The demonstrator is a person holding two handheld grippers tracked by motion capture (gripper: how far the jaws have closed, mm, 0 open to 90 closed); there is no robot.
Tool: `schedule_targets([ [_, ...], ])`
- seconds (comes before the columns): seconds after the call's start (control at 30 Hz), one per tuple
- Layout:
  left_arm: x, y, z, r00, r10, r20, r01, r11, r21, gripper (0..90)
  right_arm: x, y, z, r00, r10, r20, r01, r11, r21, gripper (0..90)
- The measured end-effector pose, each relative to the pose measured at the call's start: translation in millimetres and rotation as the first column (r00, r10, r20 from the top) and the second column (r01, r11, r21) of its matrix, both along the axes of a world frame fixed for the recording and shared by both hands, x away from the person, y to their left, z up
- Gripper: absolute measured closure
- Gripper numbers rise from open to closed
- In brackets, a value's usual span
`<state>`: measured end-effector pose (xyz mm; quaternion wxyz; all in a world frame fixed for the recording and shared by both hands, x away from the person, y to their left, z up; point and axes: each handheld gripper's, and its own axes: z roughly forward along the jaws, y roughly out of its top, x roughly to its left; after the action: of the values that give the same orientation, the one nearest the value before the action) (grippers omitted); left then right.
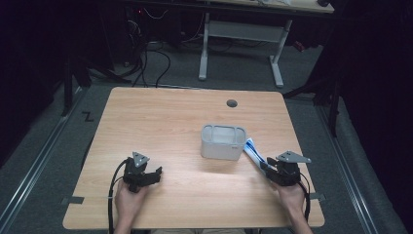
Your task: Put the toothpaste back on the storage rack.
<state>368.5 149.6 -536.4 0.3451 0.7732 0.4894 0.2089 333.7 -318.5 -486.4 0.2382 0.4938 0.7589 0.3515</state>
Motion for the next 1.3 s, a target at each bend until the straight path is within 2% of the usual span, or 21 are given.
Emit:
schedule_targets([
  [0.23,0.0,0.1,0.0,1.0,0.0,0.0,0.0,1.0,0.0,23.6,15.1,11.1,0.3,0.9995,0.016,-0.026,-0.017,0.999,-0.04,59.7],
  [0.3,0.0,0.1,0.0,1.0,0.0,0.0,0.0,1.0,0.0,23.6,22.9,15.3,1.2,0.9992,0.015,-0.036,-0.018,0.997,-0.075,57.3],
  [0.33,0.0,0.1,0.0,1.0,0.0,0.0,0.0,1.0,0.0,23.6,22.9,15.3,1.2,0.9992,0.015,-0.036,-0.018,0.997,-0.075,57.3],
  [0.5,0.0,0.1,0.0,1.0,-0.001,0.0,0.001,1.0,0.0,23.6,34.1,19.8,1.1,0.998,0.011,-0.063,-0.018,0.994,-0.107,54.8],
  [0.53,0.0,0.1,0.0,1.0,0.0,0.0,0.0,1.0,-0.001,23.6,38.1,21.2,-0.4,0.9966,0.008,-0.081,-0.018,0.993,-0.12,53.3],
  [0.8,0.1,0.1,0.0,1.0,-0.001,0.0,0.001,1.0,-0.001,23.6,50.1,25.6,0.0,0.9927,0.002,-0.121,-0.02,0.988,-0.15,50.2],
  [1.03,0.1,0.2,0.0,1.0,-0.001,-0.001,0.001,1.0,-0.001,23.7,63.0,31.1,-4.1,0.9852,0.005,-0.171,-0.038,0.981,-0.189,48.5],
  [1.3,0.3,0.3,0.0,1.0,-0.002,-0.001,0.002,1.0,-0.002,23.6,70.1,32.7,-8.3,0.9791,-0.006,-0.203,-0.036,0.978,-0.203,48.7],
])
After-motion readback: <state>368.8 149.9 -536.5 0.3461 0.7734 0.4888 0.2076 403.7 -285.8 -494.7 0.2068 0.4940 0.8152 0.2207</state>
